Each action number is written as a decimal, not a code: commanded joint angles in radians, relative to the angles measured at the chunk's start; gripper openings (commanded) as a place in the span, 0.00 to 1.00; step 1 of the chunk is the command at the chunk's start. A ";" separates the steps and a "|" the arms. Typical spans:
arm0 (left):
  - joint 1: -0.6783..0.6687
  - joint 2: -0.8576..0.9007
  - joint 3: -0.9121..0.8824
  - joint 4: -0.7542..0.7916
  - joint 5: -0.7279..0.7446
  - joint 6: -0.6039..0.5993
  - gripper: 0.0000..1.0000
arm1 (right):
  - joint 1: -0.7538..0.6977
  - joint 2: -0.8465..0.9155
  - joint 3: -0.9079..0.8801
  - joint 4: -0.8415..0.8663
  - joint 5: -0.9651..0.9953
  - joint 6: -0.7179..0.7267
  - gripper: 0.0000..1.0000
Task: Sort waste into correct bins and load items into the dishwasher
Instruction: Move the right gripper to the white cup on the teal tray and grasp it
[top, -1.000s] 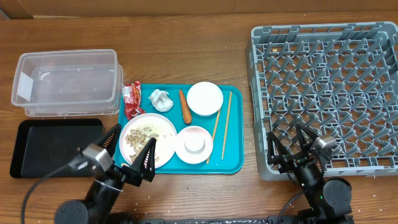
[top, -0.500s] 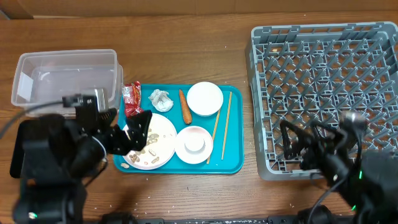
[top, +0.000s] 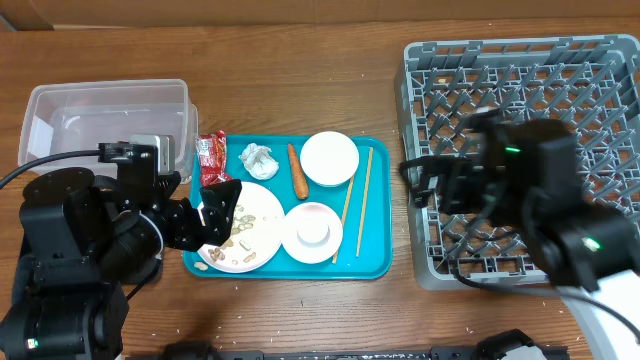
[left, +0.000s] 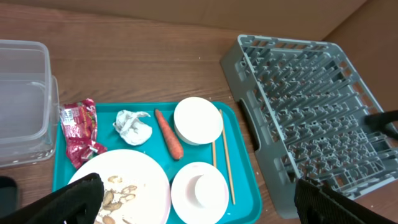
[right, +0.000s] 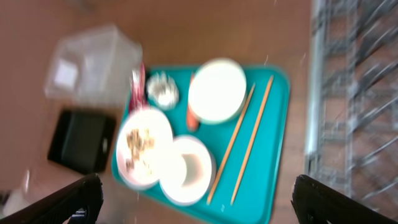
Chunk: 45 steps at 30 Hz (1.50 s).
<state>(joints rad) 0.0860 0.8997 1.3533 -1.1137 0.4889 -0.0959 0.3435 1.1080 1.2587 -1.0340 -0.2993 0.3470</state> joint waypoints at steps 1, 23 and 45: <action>0.005 0.002 0.019 -0.008 -0.059 0.029 1.00 | 0.121 0.059 0.024 -0.016 0.131 0.048 1.00; 0.005 0.002 0.018 -0.056 -0.127 0.029 1.00 | 0.533 0.621 0.024 0.182 0.300 0.211 0.94; 0.005 0.002 0.018 -0.077 -0.125 0.029 1.00 | 0.622 0.686 0.022 0.224 0.404 0.208 0.85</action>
<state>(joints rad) 0.0860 0.8997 1.3537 -1.1851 0.3695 -0.0929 0.9684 1.7924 1.2587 -0.8211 0.0826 0.5499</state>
